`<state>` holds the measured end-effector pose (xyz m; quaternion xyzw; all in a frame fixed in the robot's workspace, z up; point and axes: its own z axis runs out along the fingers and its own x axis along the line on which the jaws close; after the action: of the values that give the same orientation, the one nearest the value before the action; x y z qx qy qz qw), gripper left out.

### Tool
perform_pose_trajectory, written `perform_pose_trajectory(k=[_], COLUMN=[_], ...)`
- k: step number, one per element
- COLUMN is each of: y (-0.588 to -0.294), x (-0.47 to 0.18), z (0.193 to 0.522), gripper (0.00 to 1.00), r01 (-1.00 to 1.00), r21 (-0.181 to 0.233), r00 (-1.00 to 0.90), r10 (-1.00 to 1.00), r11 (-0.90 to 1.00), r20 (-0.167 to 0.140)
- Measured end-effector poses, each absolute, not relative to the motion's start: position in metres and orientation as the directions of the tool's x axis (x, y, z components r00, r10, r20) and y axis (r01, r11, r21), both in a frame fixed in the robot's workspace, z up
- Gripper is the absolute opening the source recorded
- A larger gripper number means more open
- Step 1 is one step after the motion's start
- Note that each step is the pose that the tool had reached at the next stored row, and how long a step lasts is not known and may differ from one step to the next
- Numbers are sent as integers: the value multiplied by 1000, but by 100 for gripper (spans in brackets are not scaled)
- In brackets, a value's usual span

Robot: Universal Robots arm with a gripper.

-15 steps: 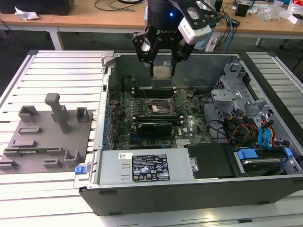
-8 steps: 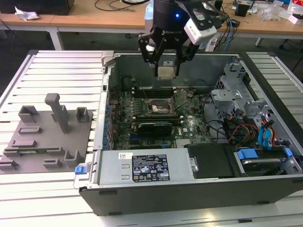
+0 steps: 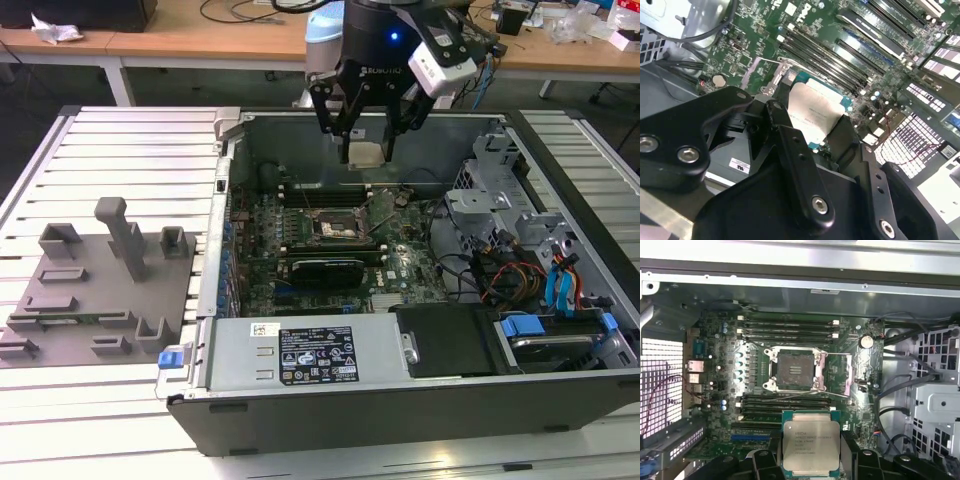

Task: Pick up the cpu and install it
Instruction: 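Pick up the cpu and move it towards the insertion slot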

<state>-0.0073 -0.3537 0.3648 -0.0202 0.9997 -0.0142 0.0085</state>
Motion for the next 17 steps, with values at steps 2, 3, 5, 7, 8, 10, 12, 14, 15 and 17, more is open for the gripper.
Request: perform_pose_trajectory(k=[2, 3, 5, 7, 8, 10, 12, 14, 15, 17], y=[-353, -353, -353, -352, -352, -352, -352, -352, -352, -352], x=[-1, 1, 6, 11, 12, 15, 16, 16, 16, 16], z=[364, 364, 363, 362, 362, 360, 358, 353, 351, 347], gripper=[55, 55, 55, 55, 55, 55, 55, 55, 55, 55], r01=[-40, -40, -40, -40, -40, -40, -40, -40, -40, -40], r21=[-29, -29, -30, -30, -30, -31, -32, -33, -33, -33], r00=[-999, -999, -999, -999, -999, -999, -999, -999, -999, -999], r10=[-41, -41, -41, -41, -41, -41, -41, -41, -41, -41], r11=[999, 999, 999, 999, 999, 999, 999, 999, 999, 999], r20=[-16, -16, -16, -16, -16, -16, -16, -16, -16, -16])
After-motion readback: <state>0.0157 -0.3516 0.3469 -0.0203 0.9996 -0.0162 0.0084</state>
